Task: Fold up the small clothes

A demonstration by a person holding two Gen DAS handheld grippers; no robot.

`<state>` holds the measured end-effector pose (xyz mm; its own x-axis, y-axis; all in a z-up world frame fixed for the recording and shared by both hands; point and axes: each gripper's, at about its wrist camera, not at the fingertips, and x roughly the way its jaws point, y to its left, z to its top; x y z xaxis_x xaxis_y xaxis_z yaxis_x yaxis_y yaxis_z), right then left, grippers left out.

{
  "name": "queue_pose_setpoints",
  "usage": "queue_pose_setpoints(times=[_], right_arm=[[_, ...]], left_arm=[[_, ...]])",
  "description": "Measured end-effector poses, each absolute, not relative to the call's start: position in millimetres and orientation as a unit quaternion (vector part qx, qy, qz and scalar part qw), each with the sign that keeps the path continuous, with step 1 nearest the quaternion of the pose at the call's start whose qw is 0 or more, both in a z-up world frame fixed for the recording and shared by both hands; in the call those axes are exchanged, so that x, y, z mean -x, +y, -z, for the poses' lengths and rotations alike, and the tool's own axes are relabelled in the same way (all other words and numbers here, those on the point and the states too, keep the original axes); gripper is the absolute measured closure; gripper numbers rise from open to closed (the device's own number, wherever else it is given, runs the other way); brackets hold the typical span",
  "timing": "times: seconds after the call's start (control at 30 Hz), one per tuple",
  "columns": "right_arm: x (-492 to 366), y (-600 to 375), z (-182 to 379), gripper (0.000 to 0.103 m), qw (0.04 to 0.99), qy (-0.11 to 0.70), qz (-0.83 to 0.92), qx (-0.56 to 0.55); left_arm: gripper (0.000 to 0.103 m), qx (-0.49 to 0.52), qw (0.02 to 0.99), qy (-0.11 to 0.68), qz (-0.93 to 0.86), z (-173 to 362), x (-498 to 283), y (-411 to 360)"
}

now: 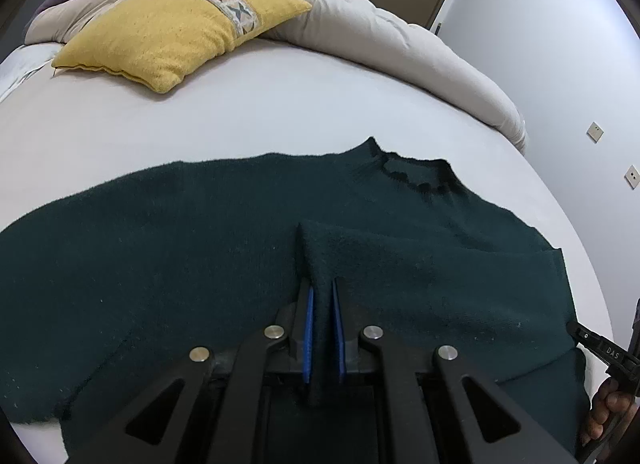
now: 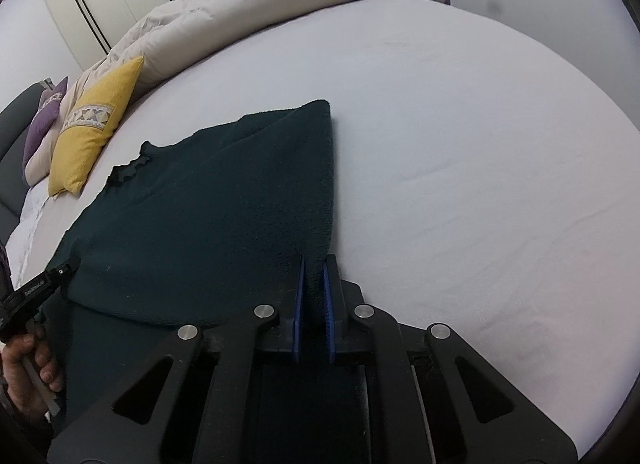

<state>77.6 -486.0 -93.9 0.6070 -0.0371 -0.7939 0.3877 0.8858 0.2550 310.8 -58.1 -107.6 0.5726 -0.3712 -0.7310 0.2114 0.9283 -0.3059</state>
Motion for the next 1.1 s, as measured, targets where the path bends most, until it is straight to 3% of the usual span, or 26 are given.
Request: queue_pose_setpoints(times=[0.13,0.17,0.2,0.27,0.33,0.43,0.5,0.77,0.87,0.93,1.0,1.03,1.07,1.1], right_arm=[[-79,-476,73,0.086,0.877,0.427,0.112,-0.186],[-80,-480,67,0.074,0.88,0.419,0.115,-0.194],[-83,-485,61,0.053,0.883,0.405,0.12,-0.205],[-95,-494,53,0.044,0.888,0.379,0.129,-0.226],[-119,-497,62,0.044,0.879,0.404,0.127,-0.219],[-151,-504,92,0.062,0.856,0.453,0.137,-0.21],[-159,-500,88,0.093,0.864,0.45,0.145,-0.174],[-158,-500,99,0.098,0.875,0.42,0.166,-0.178],[-164,-501,98,0.094,0.875,0.419,0.162,-0.183],[-157,-500,84,0.081,0.867,0.424,0.177,-0.192],[-136,-492,60,0.07,0.881,0.387,0.178,-0.206],[-123,-483,52,0.061,0.888,0.37,0.177,-0.208],[-110,-471,41,0.037,0.895,0.352,0.175,-0.211],[-99,-458,34,0.024,0.902,0.337,0.164,-0.212]], left_arm=[[0.093,0.086,0.884,0.426,0.171,101,-314,-58],[0.093,0.08,0.883,0.43,0.171,103,-314,-60],[0.093,0.075,0.882,0.433,0.17,106,-313,-61],[0.091,0.076,0.882,0.433,0.17,112,-311,-59],[0.09,0.088,0.881,0.433,0.17,113,-310,-55],[0.091,0.088,0.883,0.429,0.168,112,-303,-53],[0.092,0.087,0.884,0.428,0.166,112,-300,-51],[0.092,0.113,0.88,0.43,0.167,118,-300,-44],[0.089,0.122,0.873,0.44,0.172,115,-300,-40],[0.082,0.117,0.875,0.436,0.172,104,-287,-32],[0.059,0.115,0.886,0.418,0.164,90,-270,-18],[0.053,0.122,0.891,0.408,0.157,83,-259,-4],[0.045,0.134,0.898,0.395,0.142,75,-245,18],[0.044,0.143,0.902,0.387,0.129,70,-236,37]])
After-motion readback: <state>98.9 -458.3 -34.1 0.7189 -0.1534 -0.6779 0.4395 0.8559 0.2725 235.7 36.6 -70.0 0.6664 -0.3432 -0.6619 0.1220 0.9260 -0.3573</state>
